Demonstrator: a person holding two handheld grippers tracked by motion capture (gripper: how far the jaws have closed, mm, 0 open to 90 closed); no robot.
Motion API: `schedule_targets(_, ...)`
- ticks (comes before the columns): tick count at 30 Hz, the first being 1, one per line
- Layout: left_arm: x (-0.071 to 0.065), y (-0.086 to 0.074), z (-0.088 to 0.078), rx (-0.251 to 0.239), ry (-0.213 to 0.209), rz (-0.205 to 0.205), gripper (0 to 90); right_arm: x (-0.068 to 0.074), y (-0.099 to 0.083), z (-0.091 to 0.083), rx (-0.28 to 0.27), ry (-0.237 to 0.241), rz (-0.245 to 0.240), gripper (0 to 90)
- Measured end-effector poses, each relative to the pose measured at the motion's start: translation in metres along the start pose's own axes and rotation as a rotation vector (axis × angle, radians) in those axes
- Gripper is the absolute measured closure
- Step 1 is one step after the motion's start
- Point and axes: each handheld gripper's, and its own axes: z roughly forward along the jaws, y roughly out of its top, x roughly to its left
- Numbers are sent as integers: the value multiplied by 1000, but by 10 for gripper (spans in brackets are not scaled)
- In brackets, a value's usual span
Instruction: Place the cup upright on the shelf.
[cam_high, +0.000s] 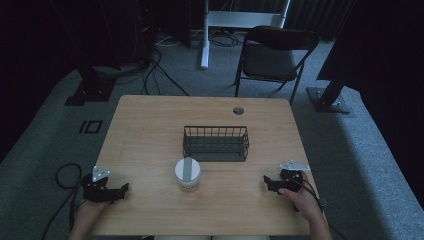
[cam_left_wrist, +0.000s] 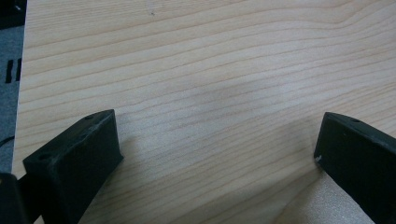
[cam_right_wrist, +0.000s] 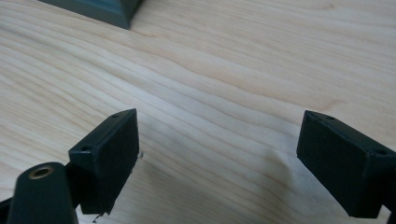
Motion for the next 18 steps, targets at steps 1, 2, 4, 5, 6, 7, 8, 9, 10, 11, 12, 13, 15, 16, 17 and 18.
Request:
schedule_targets(1, 0, 0, 0, 0, 0, 0, 4, 1, 1, 0, -4, 0, 0, 129)
schedule_targets(2, 0, 0, 0, 0, 0, 0, 4, 1, 2, 0, -2, 2, -8, 130)
schedule_targets(4, 0, 0, 0, 0, 0, 0, 4, 3, 5, -1, -15, 15, -3, 134)
schedule_targets(5, 0, 0, 0, 0, 0, 0, 4, 4, 6, -1, -13, 18, -9, 134)
schedule_targets(6, 0, 0, 0, 0, 0, 0, 4, 5, 7, -1, -18, 20, -14, 134)
schedule_targets(7, 0, 0, 0, 0, 0, 0, 4, 7, 8, -1, -23, 26, -11, 134)
schedule_targets(8, 0, 0, 0, 0, 0, 0, 4, 9, 9, -2, -26, 34, -21, 135)
schedule_targets(9, 0, 0, 0, 0, 0, 0, 4, 11, 10, -1, -28, 38, -21, 135)
schedule_targets(10, 0, 0, 0, 0, 0, 0, 4, 12, 11, -1, -30, 39, -24, 135)
schedule_targets(11, 0, 0, 0, 0, 0, 0, 4, 14, 12, -1, -31, 46, -32, 135)
schedule_targets(12, 0, 0, 0, 0, 0, 0, 4, 16, 13, 0, -38, 53, -31, 135)
schedule_targets(13, 0, 0, 0, 0, 0, 0, 4, 18, 14, 0, -38, 53, -37, 135)
schedule_targets(15, 0, 0, 0, 0, 0, 0, 4, 21, 17, 1, -46, 63, -41, 135)
schedule_targets(16, 0, 0, 0, 0, 0, 0, 4, 23, 18, 1, -47, 67, -42, 135)
schedule_targets(17, 0, 0, 0, 0, 0, 0, 4, 25, 19, 1, -51, 63, -45, 138)
schedule_targets(18, 0, 0, 0, 0, 0, 0, 4, 26, 20, 2, -57, 64, -47, 145)
